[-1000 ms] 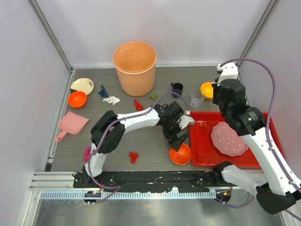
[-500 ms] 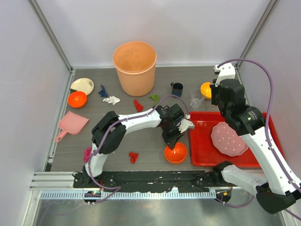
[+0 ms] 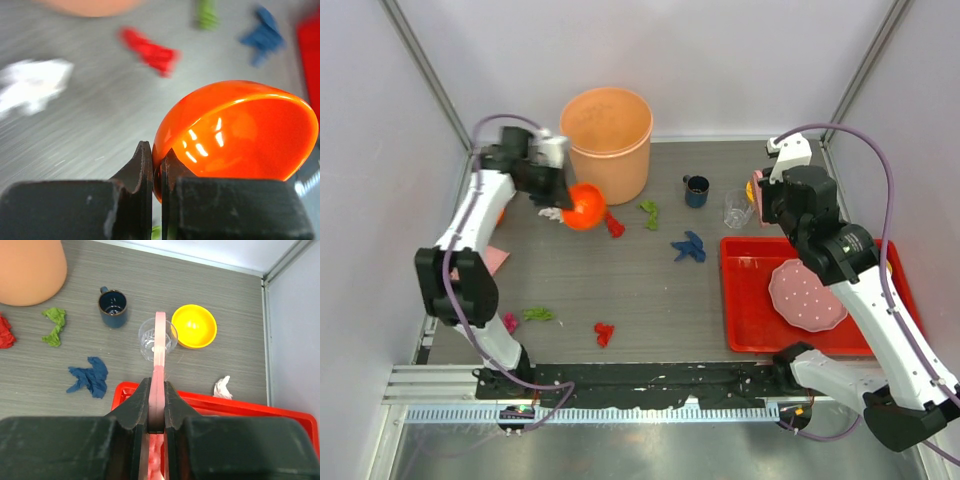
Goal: Sweep away the paper scraps from the table
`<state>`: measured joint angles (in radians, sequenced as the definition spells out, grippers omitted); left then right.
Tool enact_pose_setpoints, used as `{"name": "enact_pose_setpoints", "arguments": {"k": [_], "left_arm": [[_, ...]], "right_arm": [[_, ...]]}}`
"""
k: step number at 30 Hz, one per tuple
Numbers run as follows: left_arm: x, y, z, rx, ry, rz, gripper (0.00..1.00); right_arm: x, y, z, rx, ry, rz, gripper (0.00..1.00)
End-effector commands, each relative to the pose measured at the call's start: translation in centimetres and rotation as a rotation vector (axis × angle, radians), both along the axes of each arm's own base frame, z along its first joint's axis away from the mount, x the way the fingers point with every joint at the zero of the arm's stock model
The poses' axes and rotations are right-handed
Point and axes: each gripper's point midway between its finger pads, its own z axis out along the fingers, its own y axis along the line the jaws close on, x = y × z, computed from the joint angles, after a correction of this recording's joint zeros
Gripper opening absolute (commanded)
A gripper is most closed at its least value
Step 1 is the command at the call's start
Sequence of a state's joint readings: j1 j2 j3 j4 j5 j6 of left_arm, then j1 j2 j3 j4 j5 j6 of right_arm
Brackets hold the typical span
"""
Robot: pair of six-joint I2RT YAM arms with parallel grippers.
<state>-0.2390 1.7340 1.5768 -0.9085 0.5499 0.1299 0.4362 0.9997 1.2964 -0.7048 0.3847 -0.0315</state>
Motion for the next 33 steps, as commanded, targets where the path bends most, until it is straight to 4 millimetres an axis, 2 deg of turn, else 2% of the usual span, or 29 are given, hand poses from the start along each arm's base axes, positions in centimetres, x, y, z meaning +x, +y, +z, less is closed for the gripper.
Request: {"name": "enact_pose_setpoints", "arguments": {"k": [1,3,4,6,7,9,10,13,16,17,18,19,20,21,27,28,33], "left_arm": [[4.1,12.3,4.1,-0.025,-0.121,0.382,0.00],[5.8,17.1,3.8,0.021,-0.165,0.534,0.00],[6.1,20.4,3.1,0.046,-0.160,0.614,0.00],[6.8,23.8,2.7,0.078,-0.167,0.703,0.00],[6.7,26.5,2.1,0.094,-0.153,0.766,0.00],[7.1,29.0,1.0,0.108,-0.130,0.820,0.00],[6.9,30.9,0.7,0.130,-0.123,0.866,0.00],[7.0,33.9,-0.8,0.188,-0.101,0.925,0.00],[7.4,35.8,-2.1,0.252,-0.101,0.952,0.00],[7.9,36.2,-2.1,0.262,-0.110,0.954,0.00],[8.2,36.4,-3.1,0.267,-0.085,0.958,0.00],[8.4,36.7,-3.3,0.270,-0.077,0.963,0.00],[8.9,37.0,-2.7,0.273,-0.083,0.971,0.00],[9.2,37.3,-3.5,0.273,-0.063,0.977,0.00],[10.6,37.5,-4.0,0.243,-0.063,0.992,0.00],[10.6,37.4,-4.9,0.246,-0.038,0.984,0.00],[9.8,36.8,-6.8,0.253,0.032,0.950,0.00]], "right_arm": [[1.3,1.7,2.4,0.043,-0.090,0.076,0.01],[1.6,2.1,2.8,0.048,-0.091,0.089,0.01],[1.8,2.2,2.7,0.046,-0.083,0.090,0.01],[1.8,2.5,2.6,0.051,-0.079,0.099,0.01],[1.7,2.4,2.7,0.054,-0.083,0.100,0.01],[1.6,2.4,2.4,0.056,-0.081,0.101,0.01],[1.4,2.3,2.5,0.059,-0.088,0.103,0.01],[1.2,2.2,2.0,0.051,-0.084,0.107,0.01],[0.9,2.1,1.9,0.046,-0.091,0.114,0.01],[0.7,2.2,2.0,0.049,-0.095,0.118,0.01],[0.7,2.3,2.1,0.052,-0.098,0.127,0.01],[0.7,2.4,2.2,0.055,-0.100,0.132,0.01],[0.6,2.4,2.4,0.057,-0.103,0.135,0.01],[0.5,2.6,2.4,0.059,-0.105,0.144,0.01],[0.2,2.4,2.2,0.056,-0.109,0.149,0.01],[0.1,2.5,2.3,0.060,-0.113,0.155,0.01],[0.1,3.0,2.4,0.068,-0.113,0.183,0.01]]}}
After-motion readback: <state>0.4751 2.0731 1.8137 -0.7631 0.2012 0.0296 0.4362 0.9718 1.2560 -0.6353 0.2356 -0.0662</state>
